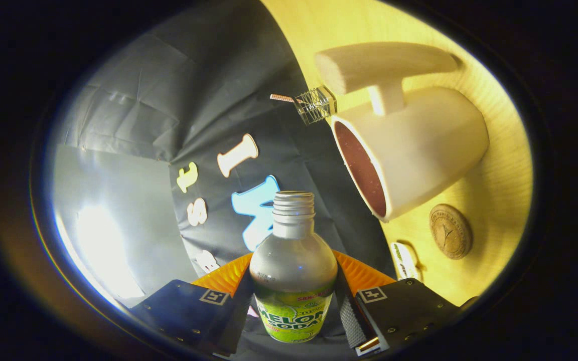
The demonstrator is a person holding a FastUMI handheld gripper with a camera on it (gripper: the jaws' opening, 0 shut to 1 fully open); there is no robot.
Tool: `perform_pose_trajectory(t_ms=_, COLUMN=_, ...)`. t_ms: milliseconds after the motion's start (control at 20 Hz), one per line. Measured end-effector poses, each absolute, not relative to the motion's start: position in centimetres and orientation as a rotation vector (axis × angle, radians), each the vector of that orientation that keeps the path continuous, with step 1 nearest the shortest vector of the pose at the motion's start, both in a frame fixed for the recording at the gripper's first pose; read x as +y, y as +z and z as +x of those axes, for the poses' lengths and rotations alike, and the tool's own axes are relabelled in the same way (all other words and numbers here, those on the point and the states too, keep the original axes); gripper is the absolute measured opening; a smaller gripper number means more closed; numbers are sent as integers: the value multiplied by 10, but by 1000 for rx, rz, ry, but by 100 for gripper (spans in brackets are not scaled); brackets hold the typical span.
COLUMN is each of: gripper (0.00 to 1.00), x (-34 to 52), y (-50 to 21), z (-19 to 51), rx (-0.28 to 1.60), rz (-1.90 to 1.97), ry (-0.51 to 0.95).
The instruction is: Take the bottle from table, then pour the juice into the cup, finally place the bottle on the coaster
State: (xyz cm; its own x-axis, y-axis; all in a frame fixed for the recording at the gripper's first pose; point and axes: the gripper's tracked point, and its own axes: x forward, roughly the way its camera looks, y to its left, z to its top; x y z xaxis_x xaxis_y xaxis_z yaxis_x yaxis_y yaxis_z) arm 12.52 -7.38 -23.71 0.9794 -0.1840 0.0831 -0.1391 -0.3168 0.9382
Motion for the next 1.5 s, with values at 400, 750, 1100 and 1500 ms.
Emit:
perform_pose_trajectory(t_ms=400, gripper=78, x=-68, y=-255, z=137, rx=-84, rz=1573, ry=-46)
perform_pose_trajectory(t_ms=750, gripper=78, x=-63, y=-249, z=140, rx=-29, rz=1371, ry=-49)
perform_pose_trajectory(t_ms=1100, gripper=78, x=-52, y=-237, z=145, rx=62, rz=1040, ry=-69)
perform_pose_trajectory(t_ms=1500, gripper=79, x=-42, y=-215, z=147, rx=112, rz=668, ry=-120)
